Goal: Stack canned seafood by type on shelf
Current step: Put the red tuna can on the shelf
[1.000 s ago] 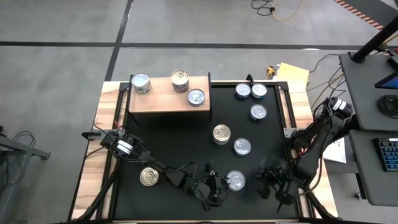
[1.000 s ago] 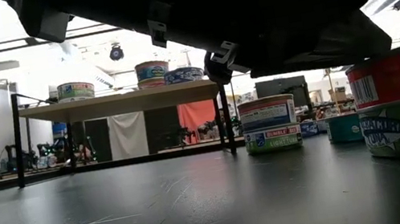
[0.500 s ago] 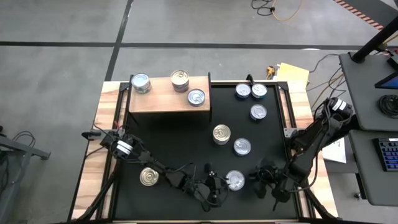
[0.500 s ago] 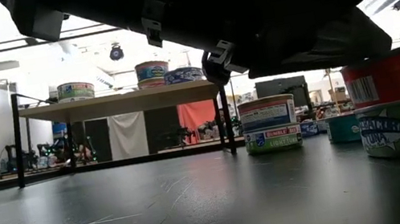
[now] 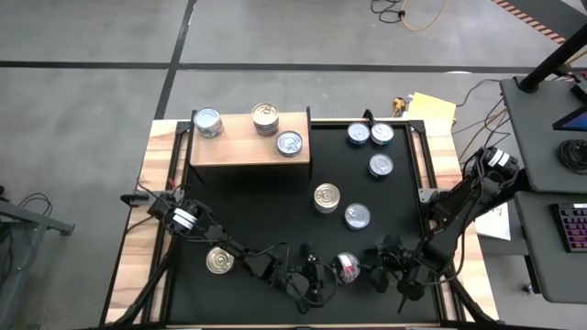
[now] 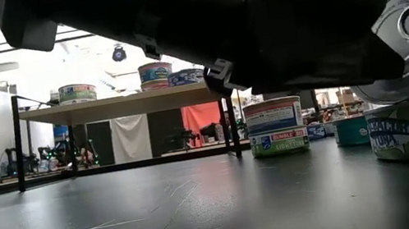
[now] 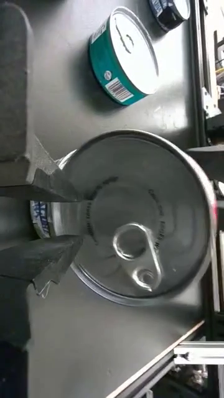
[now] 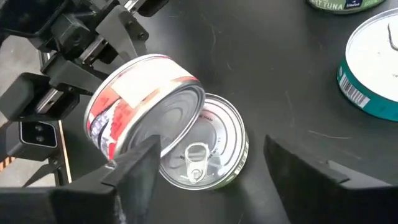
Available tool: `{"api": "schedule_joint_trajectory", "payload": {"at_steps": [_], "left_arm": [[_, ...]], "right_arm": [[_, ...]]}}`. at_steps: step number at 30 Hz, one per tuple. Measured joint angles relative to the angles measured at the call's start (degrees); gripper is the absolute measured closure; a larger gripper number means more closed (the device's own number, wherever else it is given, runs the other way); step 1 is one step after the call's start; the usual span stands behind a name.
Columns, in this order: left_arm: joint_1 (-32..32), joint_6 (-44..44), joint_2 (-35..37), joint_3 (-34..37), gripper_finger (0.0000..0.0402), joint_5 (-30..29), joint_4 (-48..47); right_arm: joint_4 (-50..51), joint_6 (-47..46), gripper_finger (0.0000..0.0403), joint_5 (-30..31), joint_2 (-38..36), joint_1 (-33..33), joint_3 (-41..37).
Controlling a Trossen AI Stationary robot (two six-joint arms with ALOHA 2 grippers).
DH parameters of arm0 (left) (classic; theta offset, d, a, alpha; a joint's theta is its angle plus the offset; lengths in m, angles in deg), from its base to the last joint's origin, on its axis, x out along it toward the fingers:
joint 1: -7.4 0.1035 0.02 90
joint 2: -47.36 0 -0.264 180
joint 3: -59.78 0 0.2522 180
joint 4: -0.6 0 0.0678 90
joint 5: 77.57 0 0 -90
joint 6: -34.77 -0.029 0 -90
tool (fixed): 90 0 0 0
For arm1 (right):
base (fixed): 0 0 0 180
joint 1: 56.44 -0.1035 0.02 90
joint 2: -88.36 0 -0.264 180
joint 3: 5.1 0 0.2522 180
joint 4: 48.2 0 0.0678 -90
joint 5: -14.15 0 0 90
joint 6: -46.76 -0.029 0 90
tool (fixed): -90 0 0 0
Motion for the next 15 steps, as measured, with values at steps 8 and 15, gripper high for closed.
{"api": "schedule_joint_trajectory", "payload": {"at_steps": [8, 15], "left_arm": [[0.04, 0.46, 0.04, -0.02, 0.0320, -0.13, 0.67], [0.10, 0.34, 0.07, -0.02, 0.0320, -0.31, 0.76]], "right_arm": [[-0.15, -0.98, 0.0086, -2.83, -3.89, -0.17, 0.54], [-0.38, 2.74, 0.0069, -2.97, -1.19, 0.85, 4.07]]}}
